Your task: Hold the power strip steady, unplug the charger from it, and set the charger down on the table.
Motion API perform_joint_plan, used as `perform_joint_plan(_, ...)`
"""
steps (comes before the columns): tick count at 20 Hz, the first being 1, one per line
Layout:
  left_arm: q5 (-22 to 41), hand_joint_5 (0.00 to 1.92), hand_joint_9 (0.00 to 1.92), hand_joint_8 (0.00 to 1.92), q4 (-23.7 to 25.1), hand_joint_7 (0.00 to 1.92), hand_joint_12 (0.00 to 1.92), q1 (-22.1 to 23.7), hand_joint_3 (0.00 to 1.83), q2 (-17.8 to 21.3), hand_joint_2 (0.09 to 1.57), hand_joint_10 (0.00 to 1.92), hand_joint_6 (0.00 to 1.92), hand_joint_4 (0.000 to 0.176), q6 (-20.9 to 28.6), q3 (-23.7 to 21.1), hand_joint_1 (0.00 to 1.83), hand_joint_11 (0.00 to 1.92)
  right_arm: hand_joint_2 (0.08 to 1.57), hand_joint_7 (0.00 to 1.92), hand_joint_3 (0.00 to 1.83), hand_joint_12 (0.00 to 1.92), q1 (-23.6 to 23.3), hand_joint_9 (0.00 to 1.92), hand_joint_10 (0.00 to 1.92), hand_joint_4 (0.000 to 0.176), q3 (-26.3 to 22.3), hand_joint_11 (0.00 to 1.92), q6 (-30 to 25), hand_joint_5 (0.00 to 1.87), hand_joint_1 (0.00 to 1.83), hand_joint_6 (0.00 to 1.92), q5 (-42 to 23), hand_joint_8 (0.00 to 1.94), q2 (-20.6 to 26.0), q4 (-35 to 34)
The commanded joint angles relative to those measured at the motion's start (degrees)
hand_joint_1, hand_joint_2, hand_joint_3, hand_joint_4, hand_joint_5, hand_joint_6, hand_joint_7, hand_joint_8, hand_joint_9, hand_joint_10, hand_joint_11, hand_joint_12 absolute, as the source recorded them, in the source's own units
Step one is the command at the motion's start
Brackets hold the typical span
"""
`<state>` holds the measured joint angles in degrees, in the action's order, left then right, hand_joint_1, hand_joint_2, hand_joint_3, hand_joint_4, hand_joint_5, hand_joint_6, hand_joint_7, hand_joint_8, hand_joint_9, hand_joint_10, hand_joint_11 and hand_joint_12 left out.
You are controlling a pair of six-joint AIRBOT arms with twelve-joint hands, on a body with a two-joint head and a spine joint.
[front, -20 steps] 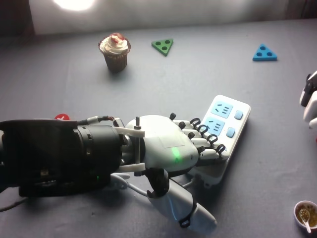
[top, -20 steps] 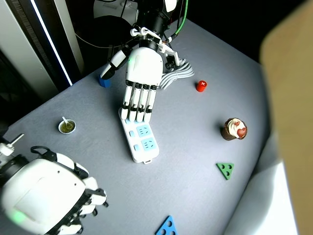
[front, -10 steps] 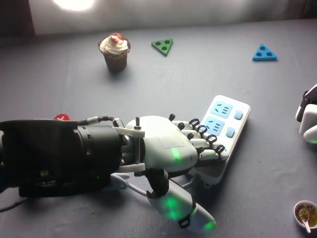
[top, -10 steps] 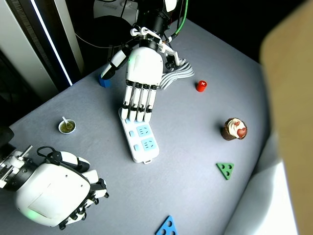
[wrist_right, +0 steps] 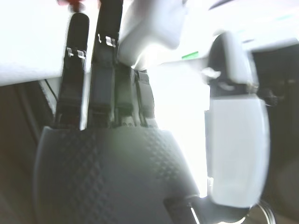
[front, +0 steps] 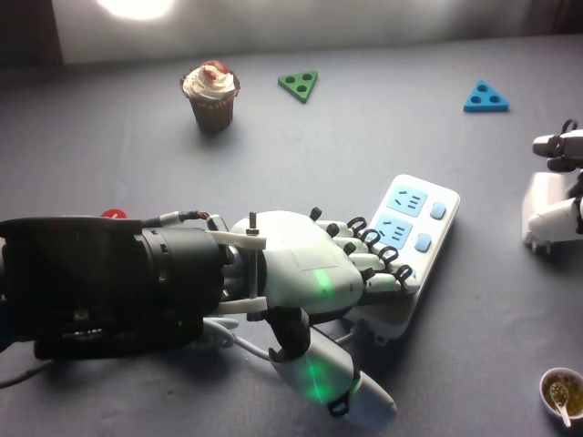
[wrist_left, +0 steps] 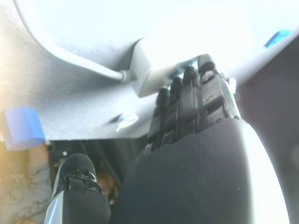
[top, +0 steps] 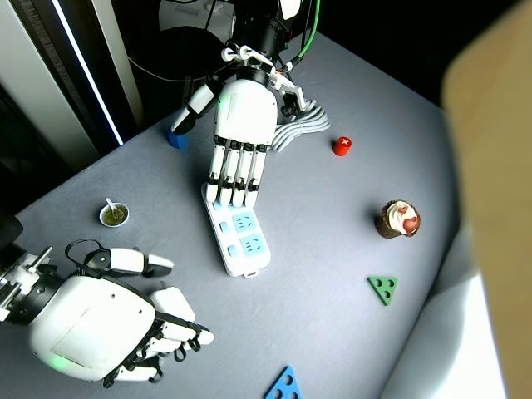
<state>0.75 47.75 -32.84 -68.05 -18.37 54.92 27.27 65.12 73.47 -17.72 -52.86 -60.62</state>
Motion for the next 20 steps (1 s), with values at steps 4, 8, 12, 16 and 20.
perform_joint_plan(4,2.6,0.07,0.07,0.01,-0.2,0.08,0.11,0.8,0.00,0.3,1.02,0.01,0.01,0.000,0.0,-0.2,0.00,0.04,0.93,0.14,0.00,0.32,-1.3,0.17,0.00,0.000,0.6,0.09,-1.2,0.04,0.59,0.00,-3.5,0.00,1.2,0.2)
perform_joint_plan(8,2.5,0.04,0.06,0.00,-0.3,0.06,0.10,0.8,0.00,0.6,1.02,0.00,0.00,0.000,0.0,-0.4,0.00,0.02,0.93,0.16,0.00,0.33,-2.5,0.19,0.01,0.000,0.5,0.11,-2.9,0.06,0.58,0.00,-4.5,0.01,1.6,0.2)
perform_joint_plan(12,2.5,0.07,0.08,0.01,-0.4,0.09,0.10,1.2,0.00,1.1,1.02,0.01,0.01,0.000,0.0,-0.7,0.00,0.04,0.95,0.19,0.00,0.35,-4.2,0.22,0.00,0.000,0.0,0.11,-4.5,0.10,0.60,0.00,-7.1,0.00,2.3,0.2)
perform_joint_plan(16,2.5,0.08,0.08,0.01,-0.5,0.09,0.11,3.4,0.00,2.2,1.02,0.01,0.01,0.000,0.0,-1.1,0.00,0.04,0.96,0.19,0.00,0.36,-6.2,0.22,0.00,0.000,-1.9,0.11,-8.6,0.08,0.58,0.00,-15.3,0.00,3.9,3.0)
perform_joint_plan(20,1.6,0.06,0.07,0.00,-1.2,0.07,0.10,7.1,0.00,3.6,1.03,0.00,0.00,0.000,0.0,-2.2,0.00,0.03,0.97,0.19,0.00,0.36,-4.6,0.22,0.00,0.000,-4.7,0.10,-11.1,0.10,0.57,0.01,-21.2,0.00,4.2,14.6)
